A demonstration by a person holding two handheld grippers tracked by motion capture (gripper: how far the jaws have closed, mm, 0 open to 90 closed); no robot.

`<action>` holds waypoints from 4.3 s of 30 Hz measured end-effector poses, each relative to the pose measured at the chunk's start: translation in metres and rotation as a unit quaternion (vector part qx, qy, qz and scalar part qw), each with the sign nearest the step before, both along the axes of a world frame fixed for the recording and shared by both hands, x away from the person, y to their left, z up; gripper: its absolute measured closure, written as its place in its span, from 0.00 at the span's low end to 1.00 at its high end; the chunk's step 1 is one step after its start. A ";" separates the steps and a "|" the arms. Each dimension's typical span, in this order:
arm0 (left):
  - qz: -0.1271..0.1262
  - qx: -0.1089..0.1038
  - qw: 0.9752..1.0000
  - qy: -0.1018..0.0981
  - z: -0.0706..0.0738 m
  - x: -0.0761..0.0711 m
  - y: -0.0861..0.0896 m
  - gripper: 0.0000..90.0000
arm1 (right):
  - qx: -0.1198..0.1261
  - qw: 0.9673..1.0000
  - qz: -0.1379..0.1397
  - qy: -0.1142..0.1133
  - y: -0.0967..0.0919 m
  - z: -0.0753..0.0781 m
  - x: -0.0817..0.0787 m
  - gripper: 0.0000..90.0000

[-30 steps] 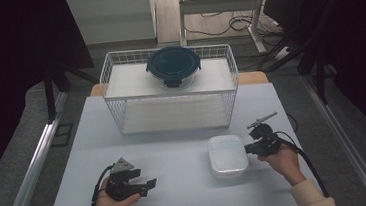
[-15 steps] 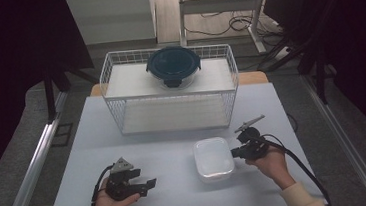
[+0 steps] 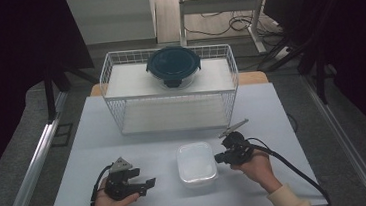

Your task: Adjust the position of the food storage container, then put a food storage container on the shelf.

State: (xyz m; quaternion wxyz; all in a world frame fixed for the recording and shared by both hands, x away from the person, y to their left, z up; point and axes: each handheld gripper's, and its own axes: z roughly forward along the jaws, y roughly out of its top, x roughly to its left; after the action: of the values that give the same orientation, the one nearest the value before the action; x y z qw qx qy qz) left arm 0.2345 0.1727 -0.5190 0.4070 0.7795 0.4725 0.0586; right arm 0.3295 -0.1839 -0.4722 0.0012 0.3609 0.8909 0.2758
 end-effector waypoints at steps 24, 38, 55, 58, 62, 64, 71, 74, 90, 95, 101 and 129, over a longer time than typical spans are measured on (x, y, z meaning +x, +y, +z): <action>0.009 -0.006 1.000 0.000 0.001 0.001 0.005 0.28 | 0.028 0.999 0.046 0.008 0.033 -0.010 -0.009 0.99; 0.011 -0.011 1.000 -0.001 0.002 0.000 0.006 0.28 | 0.053 0.993 -0.004 -0.103 -0.005 0.027 -0.036 0.99; 0.018 -0.019 1.000 -0.013 0.005 -0.001 0.004 0.29 | 0.115 0.986 -0.054 -0.110 -0.034 -0.002 -0.074 0.64; 0.014 -0.020 1.000 -0.016 0.007 -0.002 0.002 0.29 | 0.121 0.987 -0.044 -0.097 -0.022 -0.006 -0.077 0.46; 0.011 -0.022 1.000 -0.020 0.010 -0.004 0.000 0.29 | 0.118 0.986 -0.038 -0.110 -0.009 -0.004 -0.083 0.35; 0.010 -0.022 0.999 -0.021 0.011 -0.005 -0.001 0.29 | 0.120 0.985 -0.038 -0.116 -0.008 -0.002 -0.085 0.34; 0.004 -0.025 0.999 -0.027 0.016 -0.008 -0.004 0.28 | 0.148 0.982 -0.050 -0.107 -0.006 0.002 -0.082 0.28; 0.006 -0.031 0.999 -0.026 0.017 -0.008 -0.003 0.28 | 0.162 0.981 -0.060 -0.091 -0.008 0.002 -0.079 0.28; 0.016 -0.057 0.998 -0.020 0.030 -0.009 -0.001 0.28 | 0.176 0.980 -0.062 -0.074 -0.006 -0.002 -0.073 0.29; 0.025 -0.068 0.997 -0.009 0.035 -0.004 -0.004 0.28 | 0.190 0.978 -0.067 -0.057 -0.005 -0.002 -0.068 0.28; 0.024 -0.090 0.996 -0.006 0.048 0.001 -0.009 0.28 | 0.209 0.973 -0.083 -0.043 0.001 0.012 -0.052 0.28; 0.001 -0.177 0.976 0.127 0.013 0.038 -0.022 0.38 | 0.213 0.971 -0.100 0.039 0.024 -0.013 -0.021 0.38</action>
State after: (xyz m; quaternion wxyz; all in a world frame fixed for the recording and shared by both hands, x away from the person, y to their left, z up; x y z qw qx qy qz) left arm 0.2727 0.1512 -0.5060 0.4745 0.6958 0.5245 -0.1250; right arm 0.3080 -0.1603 -0.4854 -0.0825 0.4506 0.7701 0.4439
